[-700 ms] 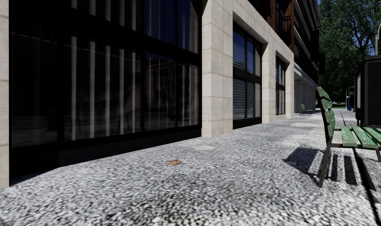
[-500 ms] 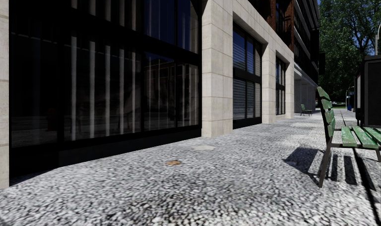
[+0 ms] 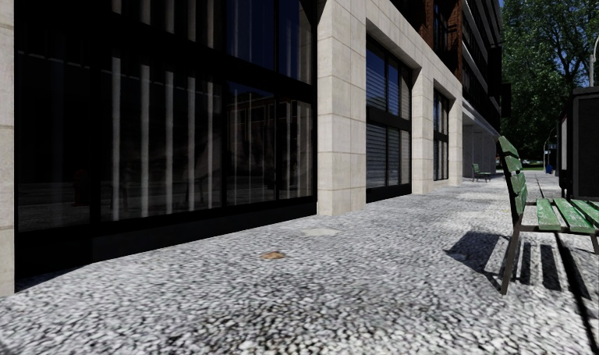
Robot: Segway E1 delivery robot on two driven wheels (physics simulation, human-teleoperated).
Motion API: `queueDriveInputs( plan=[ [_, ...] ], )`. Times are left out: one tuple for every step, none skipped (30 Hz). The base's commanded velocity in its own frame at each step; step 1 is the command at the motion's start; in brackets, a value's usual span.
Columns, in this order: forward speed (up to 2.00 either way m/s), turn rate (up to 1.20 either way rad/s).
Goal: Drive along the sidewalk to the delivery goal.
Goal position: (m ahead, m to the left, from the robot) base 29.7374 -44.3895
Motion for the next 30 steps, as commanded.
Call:
queueDriveInputs(
  plan=[
    [0.0,0.0],
    [0.0,0.0],
    [0.0,0.0],
    [0.0,0.0],
    [0.0,0.0],
    [0.0,0.0],
    [0.0,0.0],
    [0.0,0.0],
    [0.0,0.0],
    [0.0,0.07],
    [0.0,0.12],
    [0.0,0.13],
    [0.0,0.13],
    [0.0,0.14],
    [0.04,0.14],
    [0.21,0.19],
    [0.33,0.22],
    [0.38,0.24],
    [0.43,0.26],
    [0.46,0.35],
    [0.46,0.38],
    [0.47,0.41],
    [0.47,0.46],
    [0.47,0.49],
    [0.47,0.49],
    [0.47,0.5],
    [0.47,0.5],
    [0.47,0.5],
    [0.45,0.5],
    [0.44,0.5]
  ],
)
